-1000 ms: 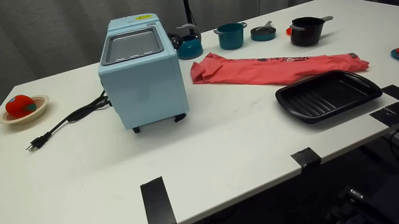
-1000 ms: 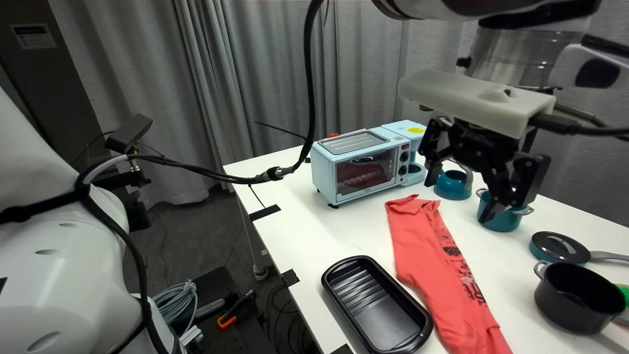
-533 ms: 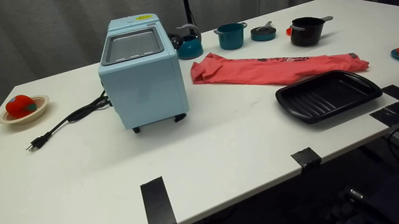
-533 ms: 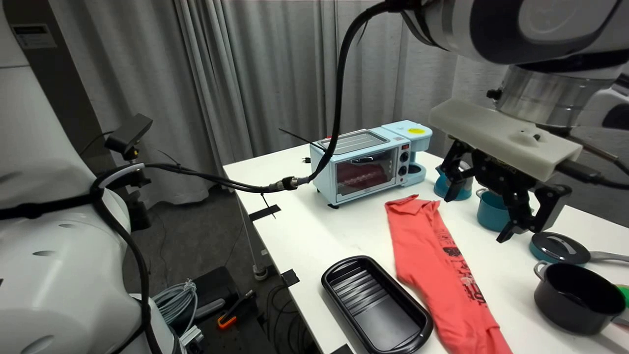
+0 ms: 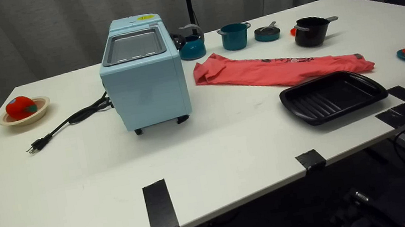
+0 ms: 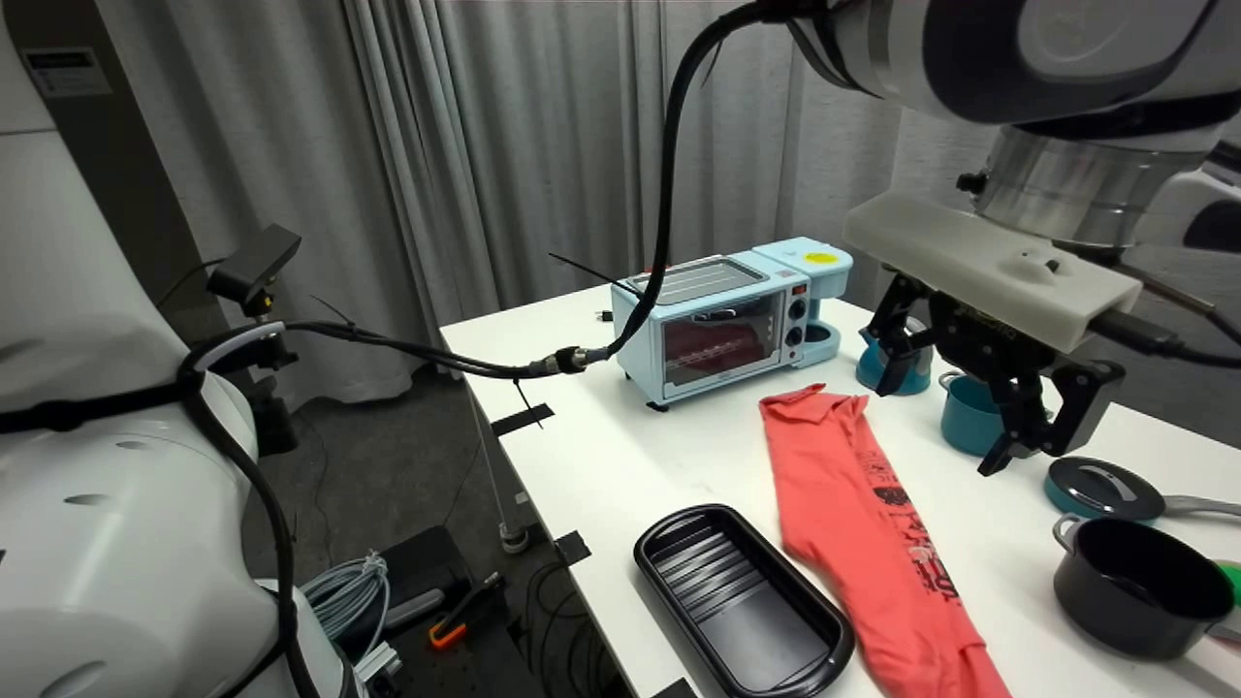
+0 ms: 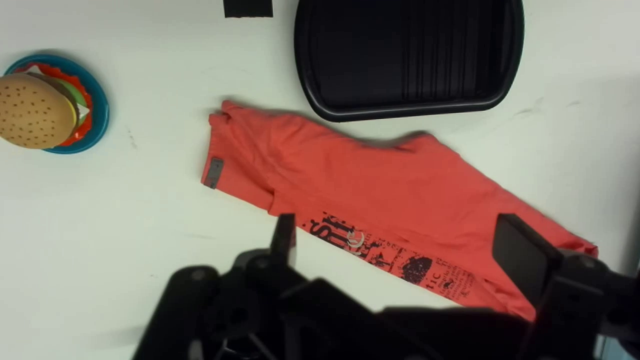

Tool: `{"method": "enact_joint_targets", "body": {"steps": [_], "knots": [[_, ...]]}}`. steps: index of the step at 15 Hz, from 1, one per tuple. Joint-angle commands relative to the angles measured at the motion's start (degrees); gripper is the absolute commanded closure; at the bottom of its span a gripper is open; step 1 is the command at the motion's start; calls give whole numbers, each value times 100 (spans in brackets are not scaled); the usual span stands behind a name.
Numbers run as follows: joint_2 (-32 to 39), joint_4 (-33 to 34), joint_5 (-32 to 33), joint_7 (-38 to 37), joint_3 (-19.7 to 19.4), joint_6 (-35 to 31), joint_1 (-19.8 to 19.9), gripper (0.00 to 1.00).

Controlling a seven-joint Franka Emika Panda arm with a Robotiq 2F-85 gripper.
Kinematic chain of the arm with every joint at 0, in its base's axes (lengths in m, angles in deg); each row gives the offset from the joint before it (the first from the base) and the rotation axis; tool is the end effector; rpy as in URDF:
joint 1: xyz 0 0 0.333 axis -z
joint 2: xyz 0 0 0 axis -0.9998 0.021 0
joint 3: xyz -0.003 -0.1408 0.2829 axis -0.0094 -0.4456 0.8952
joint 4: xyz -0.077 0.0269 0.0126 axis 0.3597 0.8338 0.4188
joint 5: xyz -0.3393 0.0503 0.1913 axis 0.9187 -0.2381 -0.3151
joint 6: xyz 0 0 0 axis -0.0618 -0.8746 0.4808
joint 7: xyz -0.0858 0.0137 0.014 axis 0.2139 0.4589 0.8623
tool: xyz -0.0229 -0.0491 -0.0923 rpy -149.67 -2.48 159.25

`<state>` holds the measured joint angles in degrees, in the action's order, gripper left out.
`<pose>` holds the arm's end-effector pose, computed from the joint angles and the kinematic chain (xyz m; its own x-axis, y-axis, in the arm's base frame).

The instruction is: Fold the orange shirt once

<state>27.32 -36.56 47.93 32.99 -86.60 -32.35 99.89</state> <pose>0.4881 -0.2443 0.4351 0.9792 -0.1987 -0.0419 -0.2028 -0.9671 -0.1537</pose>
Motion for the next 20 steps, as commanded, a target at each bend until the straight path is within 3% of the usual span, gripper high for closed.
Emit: {"method": "enact_joint_targets", "body": {"steps": [1,9,20], "knots": [[211,46,-45,-95,41,-83,196,0],[1167,264,-218,-171,19,-249,618,0],[2589,882,-141,-584,283,-1122,899,0]]}}
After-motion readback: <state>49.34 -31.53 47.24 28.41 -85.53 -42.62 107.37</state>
